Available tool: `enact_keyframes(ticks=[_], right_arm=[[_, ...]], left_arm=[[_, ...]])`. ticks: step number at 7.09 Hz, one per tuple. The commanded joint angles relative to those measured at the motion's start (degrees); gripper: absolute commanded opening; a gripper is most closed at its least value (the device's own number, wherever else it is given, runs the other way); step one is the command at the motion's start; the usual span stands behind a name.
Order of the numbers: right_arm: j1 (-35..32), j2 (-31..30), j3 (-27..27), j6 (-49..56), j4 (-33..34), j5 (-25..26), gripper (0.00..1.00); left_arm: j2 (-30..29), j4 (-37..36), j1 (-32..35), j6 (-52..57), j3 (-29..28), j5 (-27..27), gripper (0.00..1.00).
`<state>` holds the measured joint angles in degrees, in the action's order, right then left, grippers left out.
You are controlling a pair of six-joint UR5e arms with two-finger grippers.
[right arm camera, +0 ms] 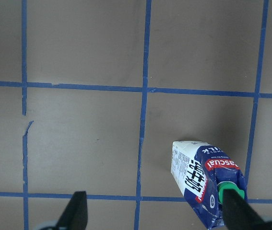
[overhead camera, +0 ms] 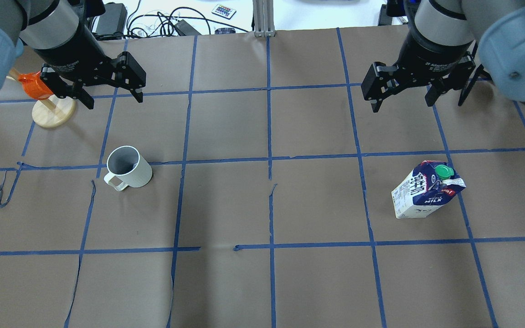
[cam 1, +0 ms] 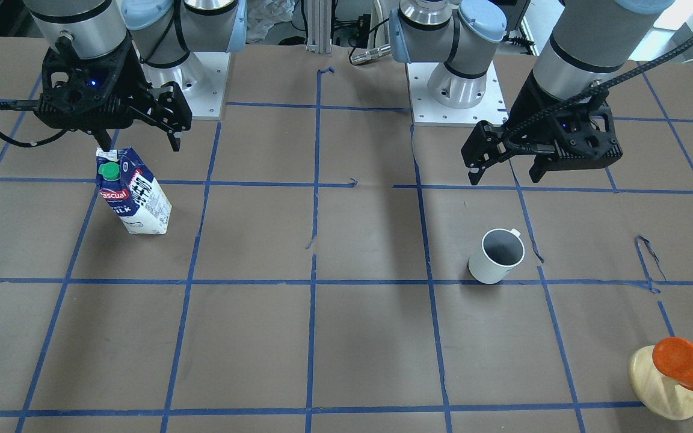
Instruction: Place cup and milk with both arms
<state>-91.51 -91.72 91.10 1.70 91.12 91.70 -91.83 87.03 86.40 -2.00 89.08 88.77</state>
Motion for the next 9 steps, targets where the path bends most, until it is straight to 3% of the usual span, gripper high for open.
enact_keyframes(ticks=[1,4,6,9], right_arm=[[1.33,0.14,0.04,0.06,-0.59,-0.47,1.00],[8.68,0.31,0.22,1.37,-1.46,-0.21,1.00],[15.99,0.49,0.57,8.91,-8.81,-0.64,1.00],[19.17,0.49,9.33,10.69,-8.07,-0.03,1.00]], left_arm=[[-0.02,0.15,0.00,0.07,0.04,0.00,1.00],[0.07,0.94,0.09,2.78,-0.14,-0.09,1.00],[-1.93,0.25,-0.35,3.14,0.47,-0.62,1.00],[-9.57,-4.03,-1.23,5.67,3.27,0.09,1.00]])
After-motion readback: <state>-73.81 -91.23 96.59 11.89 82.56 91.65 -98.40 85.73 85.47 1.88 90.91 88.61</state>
